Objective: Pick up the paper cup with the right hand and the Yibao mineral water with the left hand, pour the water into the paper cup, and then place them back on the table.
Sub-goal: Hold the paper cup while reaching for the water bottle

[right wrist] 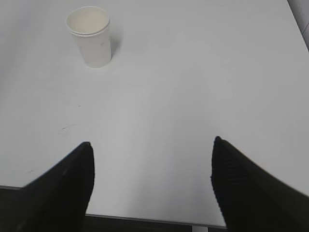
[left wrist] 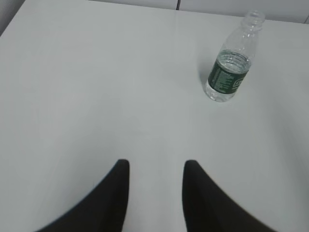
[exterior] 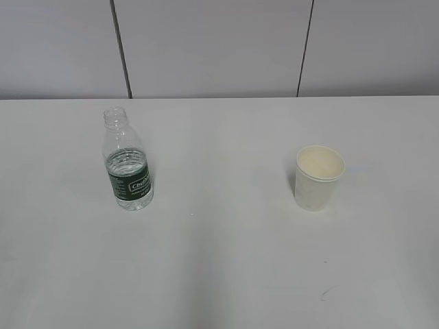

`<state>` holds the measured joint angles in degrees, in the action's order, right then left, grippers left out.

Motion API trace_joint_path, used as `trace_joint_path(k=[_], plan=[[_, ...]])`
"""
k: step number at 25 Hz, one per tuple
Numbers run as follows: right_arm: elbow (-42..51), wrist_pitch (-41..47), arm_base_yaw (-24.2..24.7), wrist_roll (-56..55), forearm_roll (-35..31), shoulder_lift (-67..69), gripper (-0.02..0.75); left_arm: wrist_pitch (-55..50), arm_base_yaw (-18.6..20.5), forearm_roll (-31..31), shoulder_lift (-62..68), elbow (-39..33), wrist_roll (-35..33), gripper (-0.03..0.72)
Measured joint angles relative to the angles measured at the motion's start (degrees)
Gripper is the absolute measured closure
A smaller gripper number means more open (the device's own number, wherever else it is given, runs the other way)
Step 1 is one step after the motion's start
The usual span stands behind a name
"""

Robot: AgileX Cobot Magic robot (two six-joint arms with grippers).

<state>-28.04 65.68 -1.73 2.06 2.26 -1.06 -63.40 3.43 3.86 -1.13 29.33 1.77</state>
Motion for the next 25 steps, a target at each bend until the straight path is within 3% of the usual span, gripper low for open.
trace_joint_path(k=[4,12,21,25], plan=[[-0.64,-1.96,0.0,0.0,0.48,0.0,0.153,8.0,0.0,0.13,0.0,1.15,0.0,0.447],[-1.02,-19.03,0.0,0.0,0.83,6.7,0.153,24.6,0.0,1.3,9.5,1.37,-4.12,0.447],[4.01,-48.49,0.0,0.0,-0.11,24.02,0.153,42.16,0.0,16.46,25.22,-1.66,-20.51,0.447],[8.67,-58.29,0.0,0.0,-2.26,29.84,0.153,49.18,0.0,19.75,27.91,-6.27,-22.65,0.447]])
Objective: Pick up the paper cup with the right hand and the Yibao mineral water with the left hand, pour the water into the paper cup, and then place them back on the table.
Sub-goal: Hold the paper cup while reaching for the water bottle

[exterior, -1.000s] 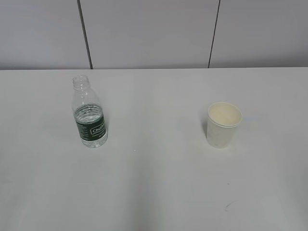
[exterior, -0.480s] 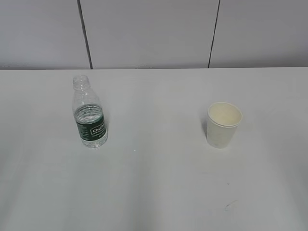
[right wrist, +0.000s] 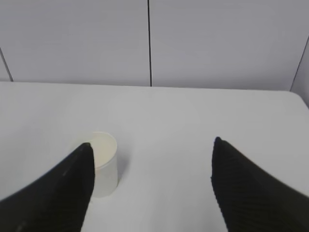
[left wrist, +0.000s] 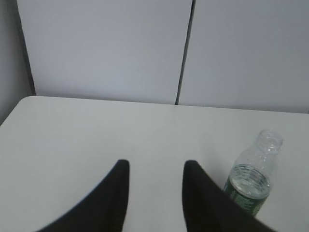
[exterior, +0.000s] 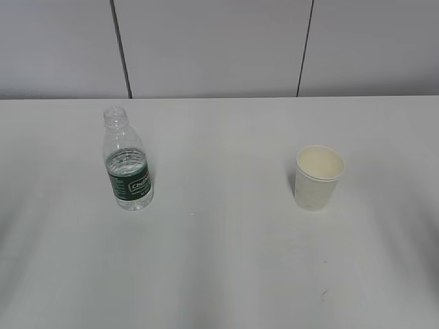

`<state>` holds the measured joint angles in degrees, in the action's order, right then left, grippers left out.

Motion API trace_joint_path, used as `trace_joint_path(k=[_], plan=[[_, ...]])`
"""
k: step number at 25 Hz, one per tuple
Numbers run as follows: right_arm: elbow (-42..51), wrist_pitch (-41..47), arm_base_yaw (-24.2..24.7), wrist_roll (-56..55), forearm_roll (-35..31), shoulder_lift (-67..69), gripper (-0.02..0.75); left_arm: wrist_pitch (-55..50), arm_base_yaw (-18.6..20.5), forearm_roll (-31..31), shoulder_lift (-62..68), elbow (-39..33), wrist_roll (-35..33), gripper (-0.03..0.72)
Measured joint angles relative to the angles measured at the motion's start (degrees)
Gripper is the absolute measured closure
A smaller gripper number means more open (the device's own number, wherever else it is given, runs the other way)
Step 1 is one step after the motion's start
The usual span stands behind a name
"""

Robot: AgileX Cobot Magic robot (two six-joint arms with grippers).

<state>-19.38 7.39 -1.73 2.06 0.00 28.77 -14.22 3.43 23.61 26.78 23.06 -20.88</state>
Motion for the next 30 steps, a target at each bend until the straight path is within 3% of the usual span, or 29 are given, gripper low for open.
trace_joint_path(k=[5,8,18,23,26,30], plan=[[3.01,-4.66,0.0,0.0,-0.73,6.32,0.153,5.21,-0.39,2.0,2.08,-5.61,-0.25,0.447],[3.01,-5.87,0.0,0.0,-0.77,9.13,0.153,8.67,-2.7,2.18,3.87,-7.36,-0.25,0.447],[3.01,-14.03,0.0,-0.1,-0.87,19.65,0.153,29.43,-20.57,1.52,17.2,-11.97,-0.25,0.447],[3.01,-18.15,0.0,-0.1,-0.87,24.28,0.153,38.49,-25.27,1.22,23.83,-13.07,-0.06,0.447],[3.01,-20.26,0.0,-0.1,-0.74,27.15,0.153,42.57,-25.63,-1.83,27.98,-13.07,2.67,0.447],[3.01,-25.13,0.0,-0.1,-0.37,31.66,0.153,48.35,-25.63,-12.19,35.6,-13.07,11.24,0.447]])
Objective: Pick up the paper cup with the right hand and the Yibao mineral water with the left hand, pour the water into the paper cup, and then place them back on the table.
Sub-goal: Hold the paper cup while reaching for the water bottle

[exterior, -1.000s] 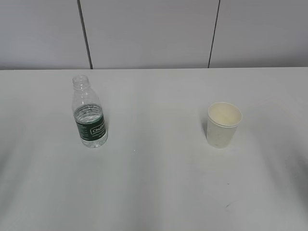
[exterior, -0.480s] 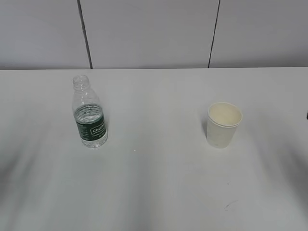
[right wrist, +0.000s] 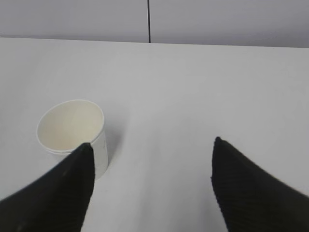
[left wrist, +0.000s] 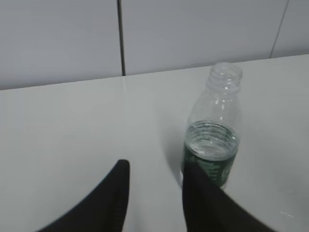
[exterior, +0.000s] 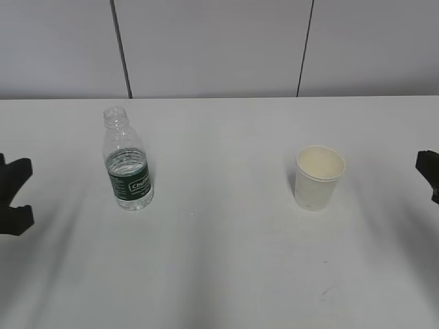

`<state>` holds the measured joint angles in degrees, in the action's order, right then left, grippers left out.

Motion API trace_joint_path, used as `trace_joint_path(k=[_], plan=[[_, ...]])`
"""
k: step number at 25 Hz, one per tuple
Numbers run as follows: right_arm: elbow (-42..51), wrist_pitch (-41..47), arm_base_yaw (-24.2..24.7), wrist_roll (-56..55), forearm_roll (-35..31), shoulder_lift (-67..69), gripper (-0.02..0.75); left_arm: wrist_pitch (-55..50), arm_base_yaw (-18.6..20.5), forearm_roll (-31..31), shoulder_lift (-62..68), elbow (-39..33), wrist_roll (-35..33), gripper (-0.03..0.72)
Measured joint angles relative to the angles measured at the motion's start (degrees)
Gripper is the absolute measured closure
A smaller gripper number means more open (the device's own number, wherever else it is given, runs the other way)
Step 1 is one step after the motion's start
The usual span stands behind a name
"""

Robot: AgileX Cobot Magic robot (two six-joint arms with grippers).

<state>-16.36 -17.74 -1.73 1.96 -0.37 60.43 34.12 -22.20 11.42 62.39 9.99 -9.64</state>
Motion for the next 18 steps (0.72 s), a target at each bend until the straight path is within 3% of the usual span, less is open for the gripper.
trace_joint_path(k=[4,12,18], plan=[[0.0,-5.01,0.0,-0.12,1.84,4.72,0.153,9.15,0.0,-7.56,8.97,0.0,5.2,0.447],[3.41,-21.49,0.0,-5.95,9.39,10.32,0.153,29.12,0.0,-13.29,27.04,0.11,7.43,0.447],[5.26,-29.69,0.0,-7.03,11.29,13.77,0.153,30.66,0.0,-13.62,35.5,0.23,7.65,0.447]])
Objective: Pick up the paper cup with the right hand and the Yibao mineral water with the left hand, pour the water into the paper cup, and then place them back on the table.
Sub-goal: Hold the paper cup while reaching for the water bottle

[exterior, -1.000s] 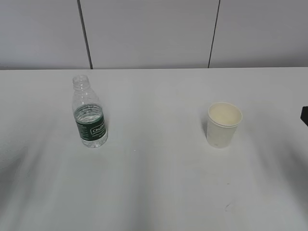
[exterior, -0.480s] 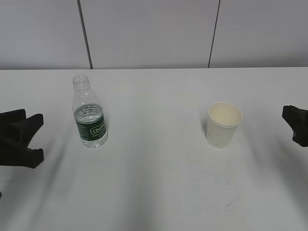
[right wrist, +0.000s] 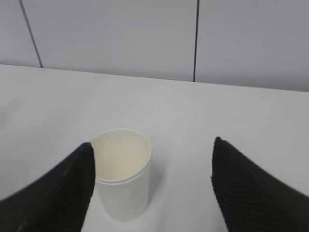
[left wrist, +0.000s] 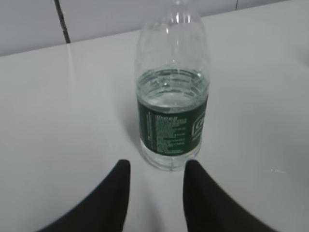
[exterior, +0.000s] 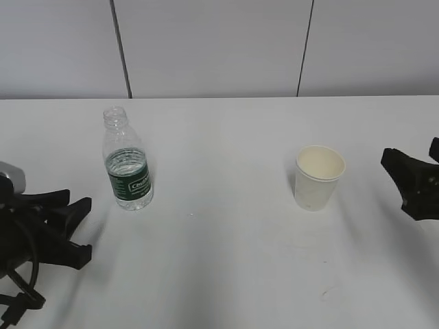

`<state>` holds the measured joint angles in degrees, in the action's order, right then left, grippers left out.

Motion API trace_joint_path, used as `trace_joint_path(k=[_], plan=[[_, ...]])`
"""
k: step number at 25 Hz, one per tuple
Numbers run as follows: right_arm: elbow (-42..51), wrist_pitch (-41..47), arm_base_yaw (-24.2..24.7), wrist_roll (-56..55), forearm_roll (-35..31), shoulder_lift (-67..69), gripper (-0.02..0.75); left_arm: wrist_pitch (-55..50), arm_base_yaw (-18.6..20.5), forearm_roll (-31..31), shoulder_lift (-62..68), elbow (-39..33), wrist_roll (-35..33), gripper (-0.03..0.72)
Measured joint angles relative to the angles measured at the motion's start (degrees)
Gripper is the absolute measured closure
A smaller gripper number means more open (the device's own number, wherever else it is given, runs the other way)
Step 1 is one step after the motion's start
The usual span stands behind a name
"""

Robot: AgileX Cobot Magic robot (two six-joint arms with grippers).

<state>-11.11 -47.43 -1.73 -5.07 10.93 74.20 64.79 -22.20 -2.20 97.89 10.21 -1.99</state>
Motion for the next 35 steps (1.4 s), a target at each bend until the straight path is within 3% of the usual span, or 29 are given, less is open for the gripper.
trace_joint_path(k=[7,14,16,20,23,35], plan=[[0.0,-8.04,0.0,-0.18,7.97,7.06,0.153,0.47,0.0,0.82,0.42,0.33,0.05,0.447],[-0.11,-17.03,0.0,-0.27,8.64,19.03,0.153,0.54,0.0,0.65,0.42,0.33,0.16,0.435],[-0.11,-17.25,0.0,-0.27,8.23,21.32,0.153,0.54,0.0,0.59,0.42,0.33,0.16,0.374],[-0.11,-17.37,0.0,-0.27,7.8,23.29,0.153,0.54,0.0,0.12,0.42,0.96,0.16,0.124],[-0.11,-17.77,0.0,-0.27,7.17,23.41,0.153,0.71,0.0,-1.4,1.52,3.23,0.16,0.013],[-0.11,-18.05,0.0,-0.27,2.61,23.51,0.153,0.7,0.0,-2.35,7.1,6.64,0.16,0.015]])
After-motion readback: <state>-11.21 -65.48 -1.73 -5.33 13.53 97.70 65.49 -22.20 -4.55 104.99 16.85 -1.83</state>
